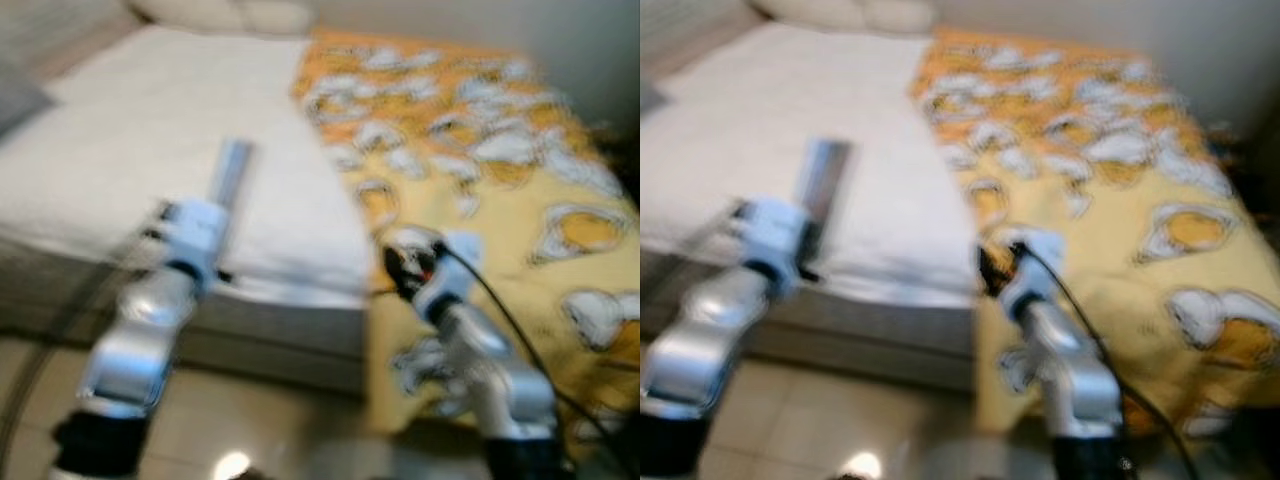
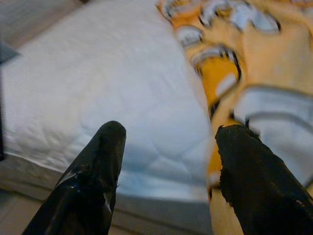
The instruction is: Clean up the room
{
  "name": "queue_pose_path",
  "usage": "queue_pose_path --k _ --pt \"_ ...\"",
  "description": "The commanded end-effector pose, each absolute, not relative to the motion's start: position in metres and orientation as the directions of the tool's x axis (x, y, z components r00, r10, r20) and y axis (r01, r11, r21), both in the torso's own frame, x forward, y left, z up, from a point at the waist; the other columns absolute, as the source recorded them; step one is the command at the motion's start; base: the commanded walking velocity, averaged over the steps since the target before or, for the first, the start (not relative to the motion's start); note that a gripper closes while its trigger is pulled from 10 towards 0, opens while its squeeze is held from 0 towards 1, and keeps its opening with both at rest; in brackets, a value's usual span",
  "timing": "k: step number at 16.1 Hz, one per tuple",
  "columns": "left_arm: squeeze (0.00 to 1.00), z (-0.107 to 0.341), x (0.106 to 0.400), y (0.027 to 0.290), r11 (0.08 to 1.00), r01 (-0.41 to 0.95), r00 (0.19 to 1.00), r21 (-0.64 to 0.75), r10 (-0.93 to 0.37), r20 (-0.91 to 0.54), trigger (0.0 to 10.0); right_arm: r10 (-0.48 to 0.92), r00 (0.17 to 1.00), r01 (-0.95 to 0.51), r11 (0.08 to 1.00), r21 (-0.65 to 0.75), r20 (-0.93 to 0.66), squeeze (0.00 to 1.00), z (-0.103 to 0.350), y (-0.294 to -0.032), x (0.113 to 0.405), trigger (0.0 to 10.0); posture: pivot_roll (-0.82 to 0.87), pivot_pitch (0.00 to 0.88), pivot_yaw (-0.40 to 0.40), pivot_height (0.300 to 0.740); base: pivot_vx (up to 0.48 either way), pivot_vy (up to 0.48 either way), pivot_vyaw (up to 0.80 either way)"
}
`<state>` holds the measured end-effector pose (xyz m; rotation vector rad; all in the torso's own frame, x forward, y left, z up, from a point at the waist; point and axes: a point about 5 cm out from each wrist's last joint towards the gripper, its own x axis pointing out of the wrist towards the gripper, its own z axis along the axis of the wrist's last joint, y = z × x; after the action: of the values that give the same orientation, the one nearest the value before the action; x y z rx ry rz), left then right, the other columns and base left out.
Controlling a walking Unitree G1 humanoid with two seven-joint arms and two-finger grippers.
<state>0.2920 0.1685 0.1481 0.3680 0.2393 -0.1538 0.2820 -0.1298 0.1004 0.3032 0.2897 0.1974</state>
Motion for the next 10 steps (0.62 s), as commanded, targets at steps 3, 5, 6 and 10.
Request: queue_pose_path --k 3,5,6,10 --pt "0.00 0.1584 0.2937 0.1689 0.920 0.178 0.972 0.349 -0.108 -0.210 10.0 0.240 0.944 -0.166 0.938 0.304 -0.226 0.00 0.1060 -0.1261 0.2841 10.0 -0.05 0.000 -0.043 0.740 0.000 0.480 0.00" --pt "0.00 0.1561 0.2928 0.1673 0.920 0.181 0.970 0.347 -0.110 -0.215 10.0 0.238 0.945 -0.165 0.939 0.302 -0.225 0.00 0.1059 -0.1271 0.2841 10.0 -0.05 0.000 -0.042 0.740 0.000 0.480 0.00" --pt "0.00 0.1555 0.2921 0.1664 0.919 0.184 0.970 0.349 -0.112 -0.216 10.0 0.217 0.943 -0.144 0.950 0.278 -0.253 0.00 0.1040 -0.1296 0.2842 10.0 -0.05 0.000 -0.044 0.740 0.000 0.480 0.00" --pt "0.00 0.1541 0.2876 0.1682 0.921 0.180 0.969 0.346 -0.107 -0.221 10.0 0.202 0.946 -0.142 0.961 0.236 -0.252 0.00 0.1042 -0.1328 0.2819 10.0 -0.04 0.000 -0.053 0.740 0.000 0.480 0.00"
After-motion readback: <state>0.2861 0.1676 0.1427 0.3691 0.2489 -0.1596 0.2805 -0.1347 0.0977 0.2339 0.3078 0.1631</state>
